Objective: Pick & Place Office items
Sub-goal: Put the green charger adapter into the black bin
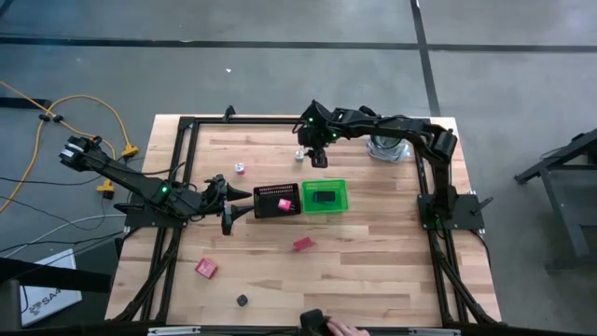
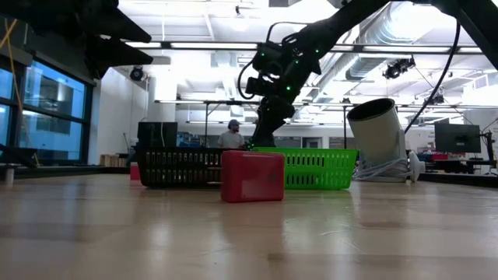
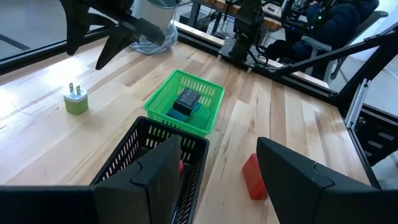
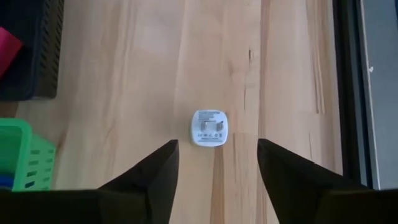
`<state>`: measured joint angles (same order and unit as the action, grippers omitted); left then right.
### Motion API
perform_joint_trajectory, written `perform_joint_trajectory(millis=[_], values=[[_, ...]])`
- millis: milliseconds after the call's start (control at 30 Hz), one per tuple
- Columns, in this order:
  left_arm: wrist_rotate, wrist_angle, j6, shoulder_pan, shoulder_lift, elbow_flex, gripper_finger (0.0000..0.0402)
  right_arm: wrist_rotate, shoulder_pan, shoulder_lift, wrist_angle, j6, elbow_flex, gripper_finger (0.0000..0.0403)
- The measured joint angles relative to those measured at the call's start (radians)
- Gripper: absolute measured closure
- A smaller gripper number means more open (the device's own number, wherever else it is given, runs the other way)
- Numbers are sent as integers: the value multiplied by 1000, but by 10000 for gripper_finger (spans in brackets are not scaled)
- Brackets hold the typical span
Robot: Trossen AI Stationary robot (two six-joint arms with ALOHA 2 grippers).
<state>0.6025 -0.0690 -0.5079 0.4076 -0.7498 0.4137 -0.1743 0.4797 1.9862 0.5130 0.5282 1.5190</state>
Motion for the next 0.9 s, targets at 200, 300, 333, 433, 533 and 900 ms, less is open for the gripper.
perform_joint_trajectory(millis=[200,300,333,433,533,900], values=[[0,0,0,0,0,0,198,-3,-9,2,-5,18,-26,183],[0,0,0,0,0,0,198,4,-12,2,-17,10,-26,185],[0,0,0,0,0,0,198,13,-15,2,-23,6,-26,187],[0,0,0,0,0,0,198,47,-22,2,-40,0,-18,191],[0,0,0,0,0,0,198,53,-23,2,-68,1,7,190],[0,0,0,0,0,0,198,62,-46,31,-60,29,55,182]])
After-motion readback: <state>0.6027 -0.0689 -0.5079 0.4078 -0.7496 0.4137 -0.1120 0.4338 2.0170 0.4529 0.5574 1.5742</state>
